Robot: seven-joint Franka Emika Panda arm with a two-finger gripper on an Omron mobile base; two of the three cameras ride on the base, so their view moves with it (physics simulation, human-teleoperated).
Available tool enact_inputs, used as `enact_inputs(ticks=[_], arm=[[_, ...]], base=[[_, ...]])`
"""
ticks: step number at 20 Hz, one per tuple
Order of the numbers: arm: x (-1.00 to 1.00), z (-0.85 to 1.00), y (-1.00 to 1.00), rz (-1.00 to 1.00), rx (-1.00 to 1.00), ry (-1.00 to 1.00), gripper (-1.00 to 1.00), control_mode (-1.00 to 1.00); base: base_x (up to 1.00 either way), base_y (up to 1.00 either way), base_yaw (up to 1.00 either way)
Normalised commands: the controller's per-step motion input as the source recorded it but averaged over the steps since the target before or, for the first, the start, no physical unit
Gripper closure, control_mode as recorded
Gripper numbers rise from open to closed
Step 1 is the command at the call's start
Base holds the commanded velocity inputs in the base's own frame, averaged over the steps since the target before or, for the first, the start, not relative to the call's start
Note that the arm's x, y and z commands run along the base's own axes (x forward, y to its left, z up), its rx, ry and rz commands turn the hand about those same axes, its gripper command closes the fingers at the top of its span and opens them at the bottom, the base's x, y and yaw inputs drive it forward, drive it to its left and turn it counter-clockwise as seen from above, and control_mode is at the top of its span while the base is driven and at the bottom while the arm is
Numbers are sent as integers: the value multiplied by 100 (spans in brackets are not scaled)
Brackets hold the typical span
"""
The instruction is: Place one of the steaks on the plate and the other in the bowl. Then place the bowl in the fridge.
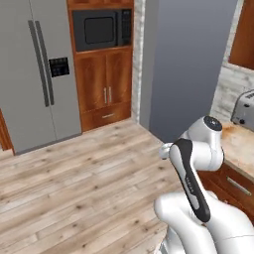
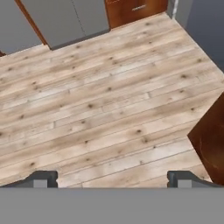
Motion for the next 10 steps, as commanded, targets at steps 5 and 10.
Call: enact_inputs(ticks=[5, 10], arm=[[0, 0, 0, 0, 0, 0, -100, 100], [0, 0, 0, 0, 0, 0, -100, 100]], base=[[81, 54, 21], [78, 34, 27]])
